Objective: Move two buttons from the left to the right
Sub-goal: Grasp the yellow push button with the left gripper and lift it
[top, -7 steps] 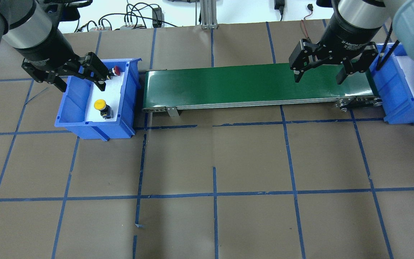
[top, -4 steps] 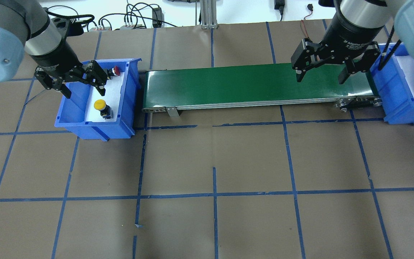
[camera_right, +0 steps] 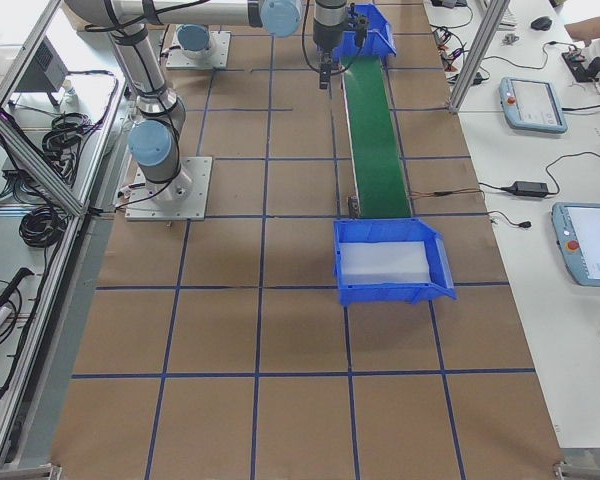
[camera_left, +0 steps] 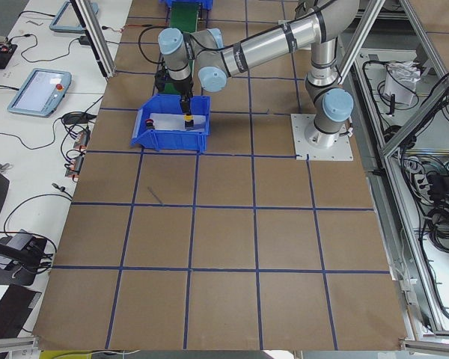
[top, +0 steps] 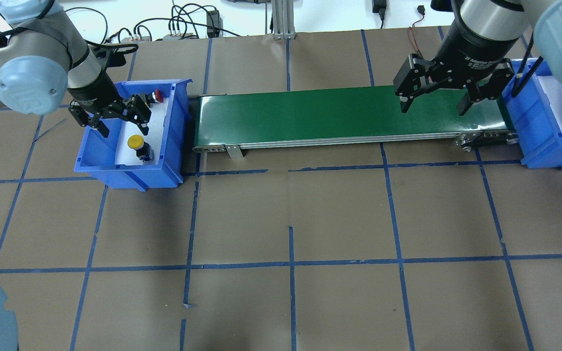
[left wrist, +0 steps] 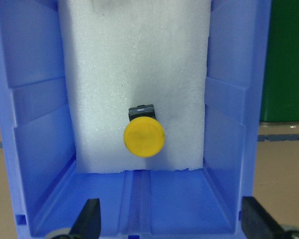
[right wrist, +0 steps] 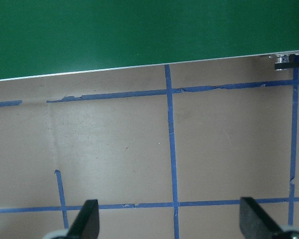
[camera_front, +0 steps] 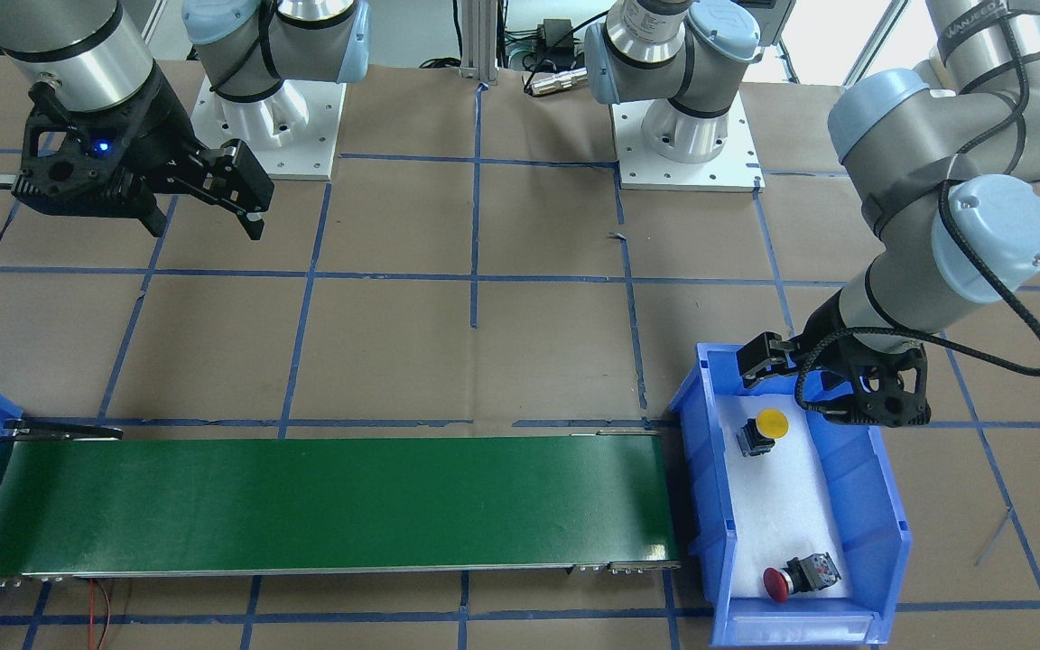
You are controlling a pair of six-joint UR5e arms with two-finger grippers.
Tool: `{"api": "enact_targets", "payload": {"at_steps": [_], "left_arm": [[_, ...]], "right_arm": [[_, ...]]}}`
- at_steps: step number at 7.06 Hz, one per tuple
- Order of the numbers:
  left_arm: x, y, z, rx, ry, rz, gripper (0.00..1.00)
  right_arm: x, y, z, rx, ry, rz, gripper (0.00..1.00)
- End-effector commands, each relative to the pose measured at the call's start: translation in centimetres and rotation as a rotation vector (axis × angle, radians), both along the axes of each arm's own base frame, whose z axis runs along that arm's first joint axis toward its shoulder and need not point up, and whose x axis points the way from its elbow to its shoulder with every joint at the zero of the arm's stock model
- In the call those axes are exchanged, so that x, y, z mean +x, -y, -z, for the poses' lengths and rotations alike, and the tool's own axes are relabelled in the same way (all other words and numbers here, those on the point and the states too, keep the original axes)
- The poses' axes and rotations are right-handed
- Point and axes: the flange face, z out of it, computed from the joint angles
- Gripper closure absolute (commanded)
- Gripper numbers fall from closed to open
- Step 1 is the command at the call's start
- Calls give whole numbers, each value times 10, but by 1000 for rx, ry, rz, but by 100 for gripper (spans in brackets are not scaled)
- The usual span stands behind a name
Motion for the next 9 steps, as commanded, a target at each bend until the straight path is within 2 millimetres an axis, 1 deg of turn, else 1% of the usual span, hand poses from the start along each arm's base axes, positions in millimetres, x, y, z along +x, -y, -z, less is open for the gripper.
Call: {"api": "enact_targets", "payload": {"at_steps": [1, 2, 3, 4, 5, 6, 7, 8, 9], "left_arm": [[5, 21, 50, 4, 0, 1, 0], [5, 22, 52, -3, 3, 2, 0], [5, 22, 51, -3, 7, 8, 11], [5, 20, 50, 1, 28, 13, 15], [5, 11, 56, 19, 25, 14, 15], [2, 1, 66, 43, 20, 16, 14], [4, 6, 59, 23, 21, 38, 25], [4, 7, 63, 29, 19, 38, 45], [5, 8, 60, 21, 20, 43, 64]], "right_arm": [[2, 0, -1, -8, -1, -6, 0], [-2, 3, -2, -10, -9, -4, 0], [2, -2, -4, -13, -3, -6, 0], [2, -2, -4, -13, -4, -7, 0], [2, 2, 2, -2, 1, -9, 0], [2, 3, 2, -4, 1, -9, 0], [2, -1, -1, -8, 1, -3, 0], [3, 0, -1, -8, 1, -7, 0], [2, 3, 1, -7, 1, -9, 0]]}}
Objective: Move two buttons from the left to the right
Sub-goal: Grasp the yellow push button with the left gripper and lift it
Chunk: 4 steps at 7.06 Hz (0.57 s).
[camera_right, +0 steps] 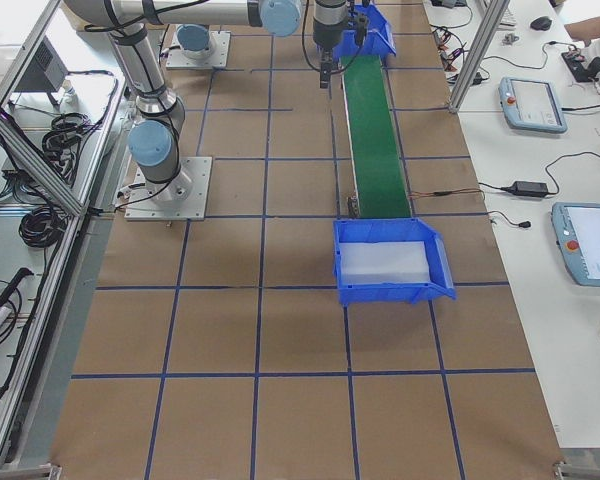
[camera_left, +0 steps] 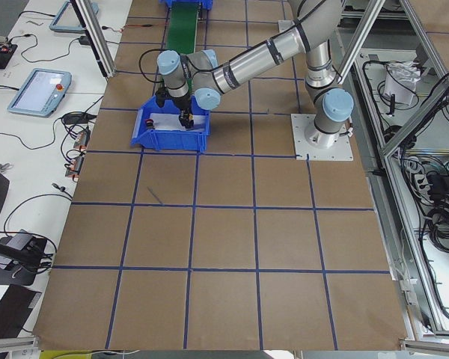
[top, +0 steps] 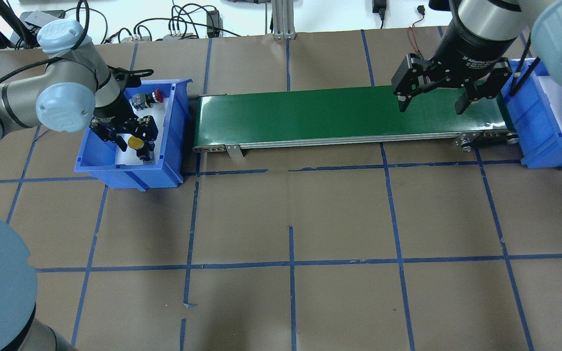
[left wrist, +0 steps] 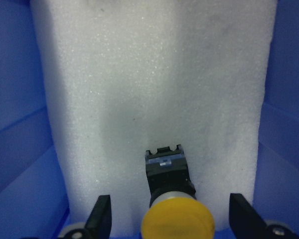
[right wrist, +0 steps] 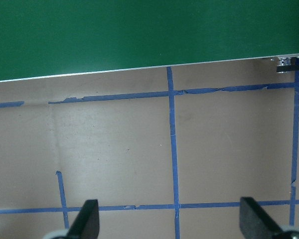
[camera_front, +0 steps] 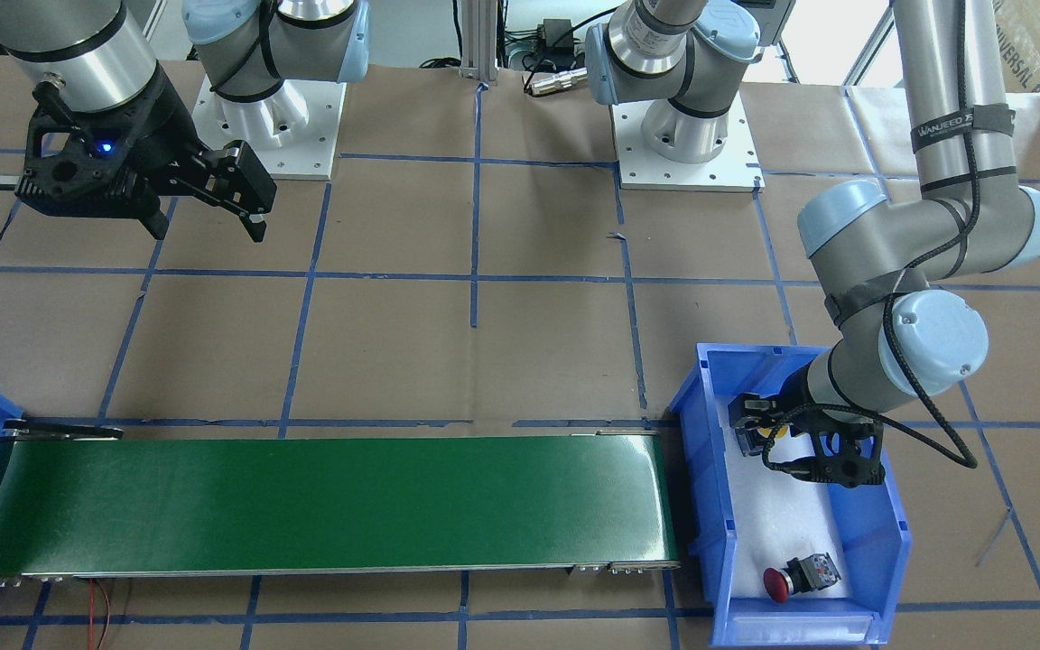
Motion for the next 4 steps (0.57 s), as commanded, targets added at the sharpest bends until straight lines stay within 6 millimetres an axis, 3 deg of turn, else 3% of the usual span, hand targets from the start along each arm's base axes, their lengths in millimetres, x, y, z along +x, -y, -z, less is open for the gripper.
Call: {"api": "enact_targets", "payload": {"at_steps": [1, 2, 3, 4], "left_arm": [[1, 3, -6, -17, 2, 6, 78], [2, 9, -20, -47, 7, 9, 82], [-5, 23, -59, -105, 18, 23, 82], [-13, 22, -96, -76, 11, 30, 81]], "right_arm": [[0, 2, 1, 2, 0, -2, 0], [0, -1, 0, 1, 0, 2, 0], [0, 3, 1, 0, 2, -2, 0], [-3, 5, 2, 3, 2, 2, 0]]}}
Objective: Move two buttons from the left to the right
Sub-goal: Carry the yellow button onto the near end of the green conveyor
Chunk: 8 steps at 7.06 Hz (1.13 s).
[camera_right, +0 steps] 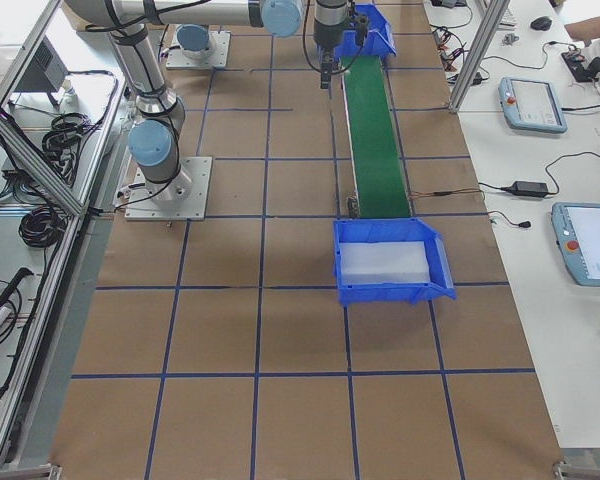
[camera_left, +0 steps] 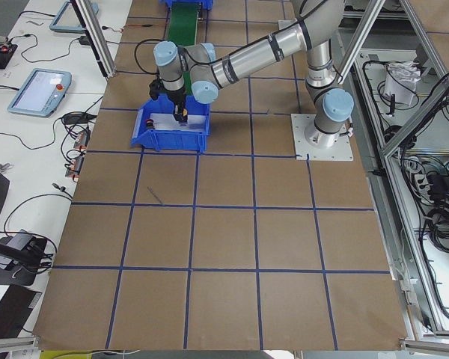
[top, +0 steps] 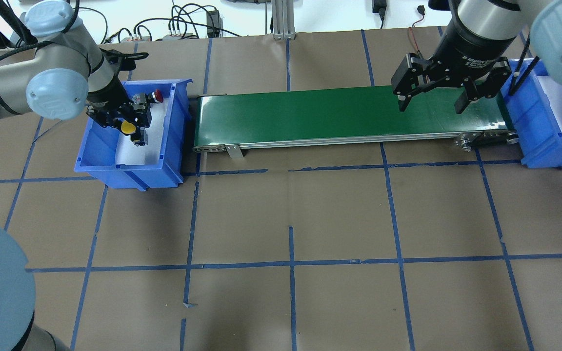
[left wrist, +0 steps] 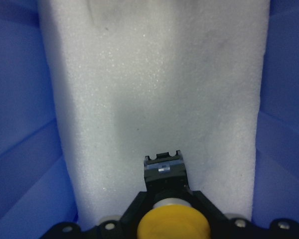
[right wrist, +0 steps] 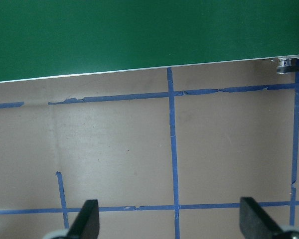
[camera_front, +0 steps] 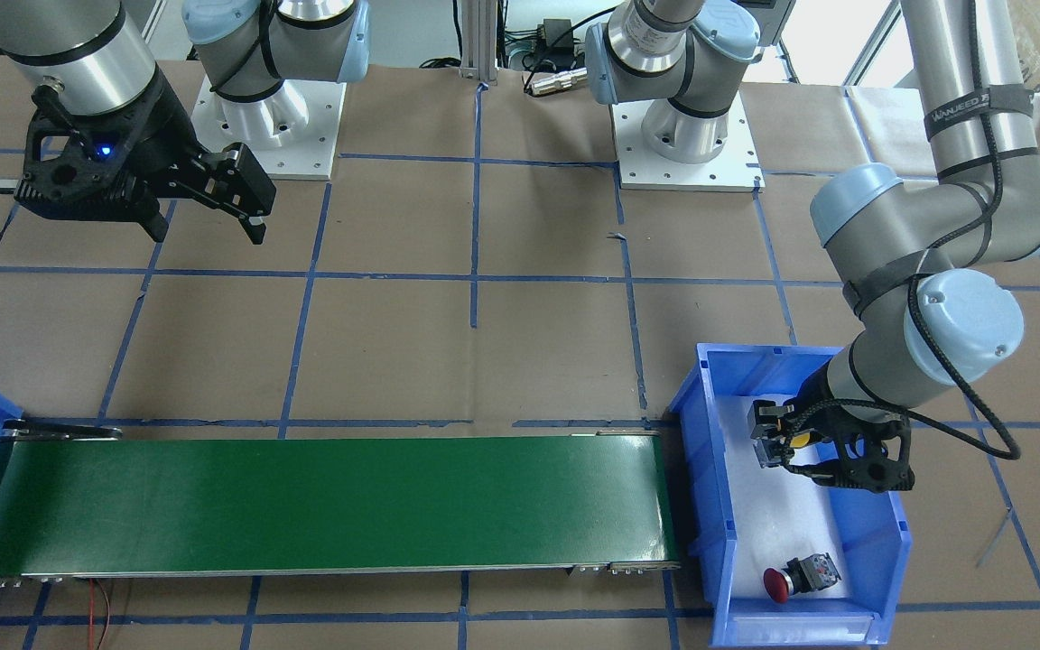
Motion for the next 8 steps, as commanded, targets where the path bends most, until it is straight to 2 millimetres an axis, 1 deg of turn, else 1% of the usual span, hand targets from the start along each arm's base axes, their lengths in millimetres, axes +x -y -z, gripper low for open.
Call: {"api": "enact_targets", "payload": {"at_steps": [1, 2, 3, 4, 5, 6, 7, 8], "left_arm": [[-31, 0, -78, -17, -5, 28, 81], [-69, -4, -103, -40, -2, 71, 80], [-114, -6, -103, -43, -3, 40, 80], [-149, -9, -94, -40, -1, 6, 80], [-185, -10, -76, -35, 3, -8, 80], [-212, 3, -50, -80, 5, -4, 80], [-234, 14, -22, -100, -1, 17, 78], [-238, 20, -14, -97, 2, 22, 78]], "right_arm": [[-2, 2, -2, -4, 0, 4, 0], [-2, 2, -2, -5, 0, 4, 0], [-2, 2, -2, -4, 0, 4, 0], [-2, 3, -1, -1, -1, 4, 0], [-1, 3, -2, -4, -1, 2, 0], [-1, 3, -2, -2, -3, 2, 0], [-2, 2, -3, -4, -6, 2, 0], [-2, 2, -3, -4, -1, 4, 0]]}}
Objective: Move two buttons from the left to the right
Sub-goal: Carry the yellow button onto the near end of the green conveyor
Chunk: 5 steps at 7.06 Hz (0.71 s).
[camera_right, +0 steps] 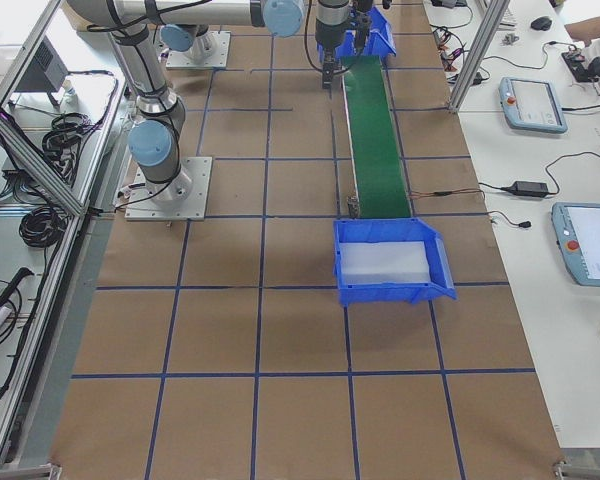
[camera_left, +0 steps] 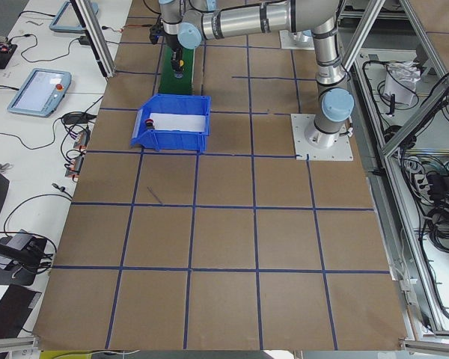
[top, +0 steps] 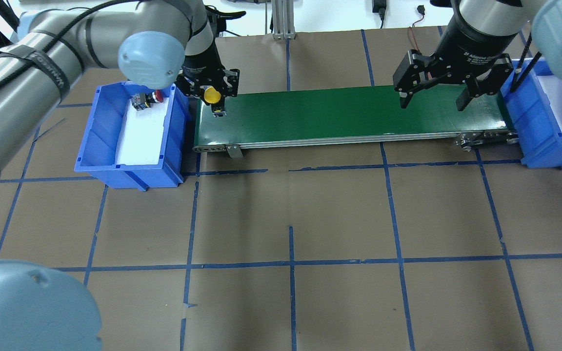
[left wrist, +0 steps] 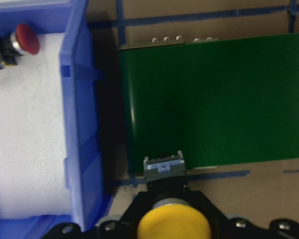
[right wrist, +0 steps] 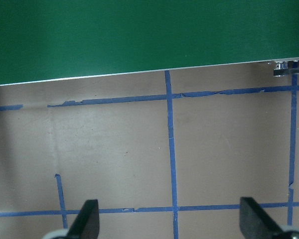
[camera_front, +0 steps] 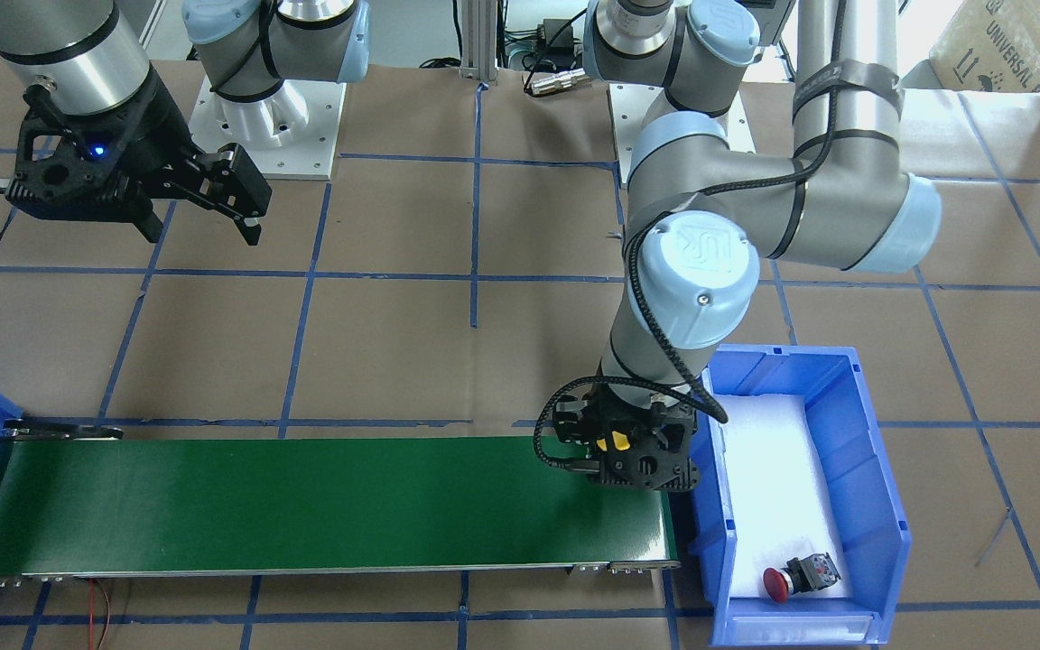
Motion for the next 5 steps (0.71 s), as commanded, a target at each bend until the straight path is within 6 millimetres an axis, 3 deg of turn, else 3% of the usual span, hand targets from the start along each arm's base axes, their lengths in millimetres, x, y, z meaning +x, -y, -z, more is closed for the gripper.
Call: {"api": "enact_targets", "payload": {"at_steps": [1, 2, 3, 4, 5], "left_arm": [[-13, 13, 35, 14, 5, 17, 78], [-18, 16, 55, 41, 7, 26, 78], [-18, 15, 57, 51, 8, 29, 72], [-17, 15, 58, 58, 8, 64, 5], [-16, 15, 49, 40, 10, 63, 0]], "right_arm": [[-2, 0, -1, 1, -1, 3, 0], [-2, 0, 0, 8, 1, 3, 0], [-2, -1, -1, 7, -4, 4, 0], [-1, -2, 3, 21, -6, 1, 0], [0, -2, 0, 12, -10, -2, 0]]}}
